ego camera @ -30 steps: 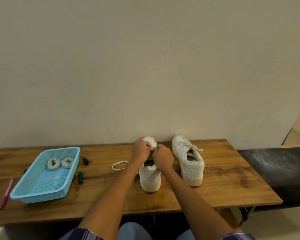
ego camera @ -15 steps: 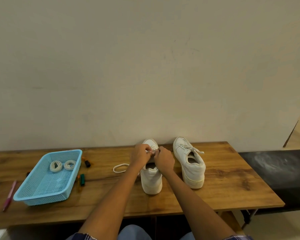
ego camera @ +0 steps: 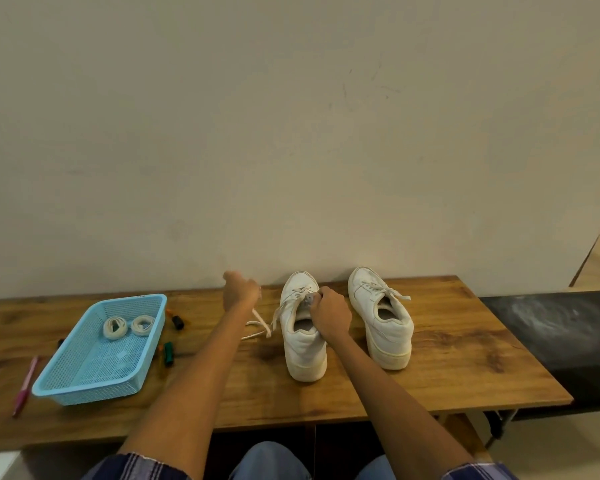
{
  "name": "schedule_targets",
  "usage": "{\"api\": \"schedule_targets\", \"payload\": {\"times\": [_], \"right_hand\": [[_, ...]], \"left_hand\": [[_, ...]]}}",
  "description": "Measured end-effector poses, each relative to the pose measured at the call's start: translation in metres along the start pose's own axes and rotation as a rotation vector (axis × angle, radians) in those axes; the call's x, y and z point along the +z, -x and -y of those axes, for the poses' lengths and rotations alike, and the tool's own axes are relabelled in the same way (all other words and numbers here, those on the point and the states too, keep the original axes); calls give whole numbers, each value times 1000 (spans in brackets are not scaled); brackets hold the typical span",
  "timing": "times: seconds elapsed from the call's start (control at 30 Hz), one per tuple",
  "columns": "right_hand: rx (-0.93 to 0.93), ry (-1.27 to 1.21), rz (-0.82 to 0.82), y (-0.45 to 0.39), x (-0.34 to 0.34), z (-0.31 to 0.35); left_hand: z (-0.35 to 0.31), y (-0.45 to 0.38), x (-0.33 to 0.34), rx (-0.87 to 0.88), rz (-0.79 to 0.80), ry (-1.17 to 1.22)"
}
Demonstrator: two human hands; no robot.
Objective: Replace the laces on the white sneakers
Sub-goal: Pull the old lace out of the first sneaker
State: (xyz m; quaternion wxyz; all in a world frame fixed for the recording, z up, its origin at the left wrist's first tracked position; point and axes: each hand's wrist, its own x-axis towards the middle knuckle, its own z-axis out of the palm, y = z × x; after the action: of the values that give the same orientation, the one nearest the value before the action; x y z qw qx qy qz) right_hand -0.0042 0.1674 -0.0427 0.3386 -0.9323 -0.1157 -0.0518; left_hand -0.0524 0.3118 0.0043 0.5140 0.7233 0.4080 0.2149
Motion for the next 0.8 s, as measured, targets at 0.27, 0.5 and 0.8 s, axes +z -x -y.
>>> {"api": "schedule_targets", "payload": {"times": [0.27, 0.5, 0.8], "right_hand": [[7, -5, 0, 0, -1, 1], [3, 5, -8, -1, 1, 1], [-280, 182, 103, -5, -1, 3]], "left_hand": [[9, 25, 36, 387, 84, -232], [25, 44, 66, 350, -52, -268], [37, 34, 69, 36, -50, -134]]}}
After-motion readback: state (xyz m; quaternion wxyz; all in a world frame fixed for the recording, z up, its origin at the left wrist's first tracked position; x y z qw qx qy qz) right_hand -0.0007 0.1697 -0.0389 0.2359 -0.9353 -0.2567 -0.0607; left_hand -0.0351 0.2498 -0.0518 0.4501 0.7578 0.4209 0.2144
